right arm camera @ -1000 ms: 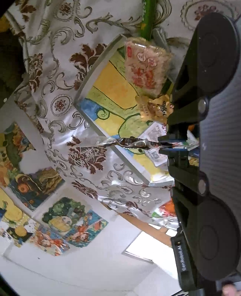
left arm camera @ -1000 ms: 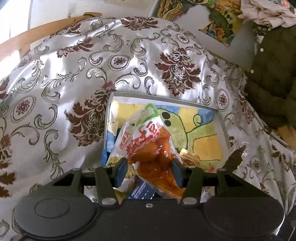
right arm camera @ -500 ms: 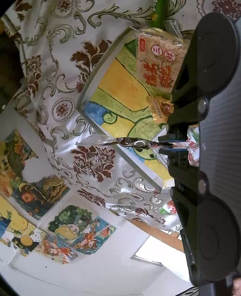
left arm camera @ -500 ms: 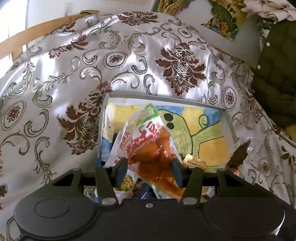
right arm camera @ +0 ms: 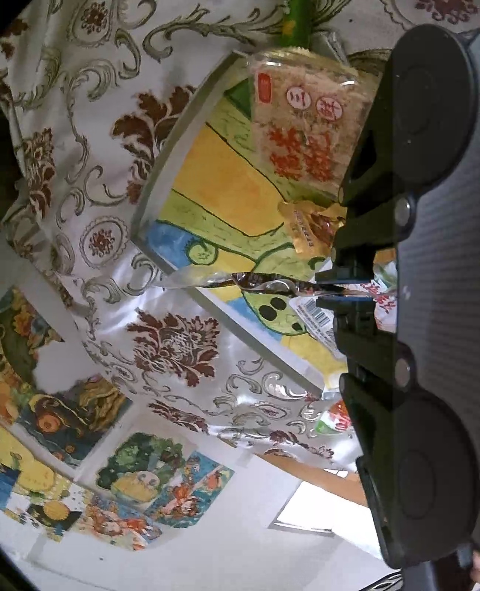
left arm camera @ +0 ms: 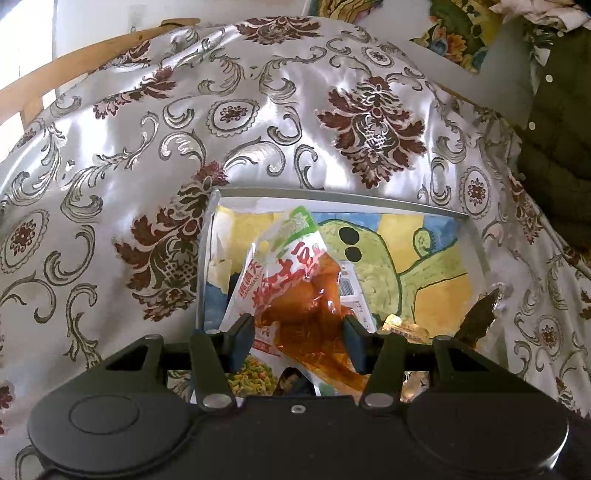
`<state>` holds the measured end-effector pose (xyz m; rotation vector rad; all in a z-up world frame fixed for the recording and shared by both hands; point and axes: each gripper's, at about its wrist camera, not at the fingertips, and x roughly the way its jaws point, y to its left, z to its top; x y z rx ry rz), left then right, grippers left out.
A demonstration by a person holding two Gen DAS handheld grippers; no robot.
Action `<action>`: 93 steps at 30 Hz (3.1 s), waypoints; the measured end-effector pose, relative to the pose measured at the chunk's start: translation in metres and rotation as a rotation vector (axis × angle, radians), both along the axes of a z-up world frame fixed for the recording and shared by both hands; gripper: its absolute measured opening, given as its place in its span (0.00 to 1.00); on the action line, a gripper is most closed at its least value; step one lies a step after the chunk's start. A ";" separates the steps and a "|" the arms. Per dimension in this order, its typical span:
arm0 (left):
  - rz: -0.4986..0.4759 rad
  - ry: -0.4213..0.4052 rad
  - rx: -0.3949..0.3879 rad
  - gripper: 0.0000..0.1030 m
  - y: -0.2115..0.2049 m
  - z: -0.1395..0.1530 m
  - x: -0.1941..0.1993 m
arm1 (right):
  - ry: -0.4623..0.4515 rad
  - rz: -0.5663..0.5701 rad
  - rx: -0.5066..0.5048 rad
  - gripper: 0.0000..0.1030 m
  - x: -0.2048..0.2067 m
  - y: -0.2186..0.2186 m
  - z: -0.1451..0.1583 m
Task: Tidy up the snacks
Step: 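Release the orange bag and clear wrapper into the tray and withdraw both tools, then move the right tool to the green snack stick while the left tool approaches the rice-cake packet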
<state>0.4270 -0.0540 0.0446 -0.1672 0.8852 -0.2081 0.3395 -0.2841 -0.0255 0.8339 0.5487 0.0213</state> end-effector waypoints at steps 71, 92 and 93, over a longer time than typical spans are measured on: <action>-0.077 -0.196 0.019 0.99 0.026 -0.014 -0.219 | 0.038 -0.040 -0.232 1.00 -0.222 -0.080 0.053; -0.305 -0.181 0.118 0.99 -0.046 -0.064 -0.219 | 0.151 0.018 -0.273 1.00 -0.191 -0.084 0.022; -0.314 -0.181 0.121 0.99 -0.049 -0.066 -0.219 | 0.154 0.021 -0.274 1.00 -0.190 -0.085 0.021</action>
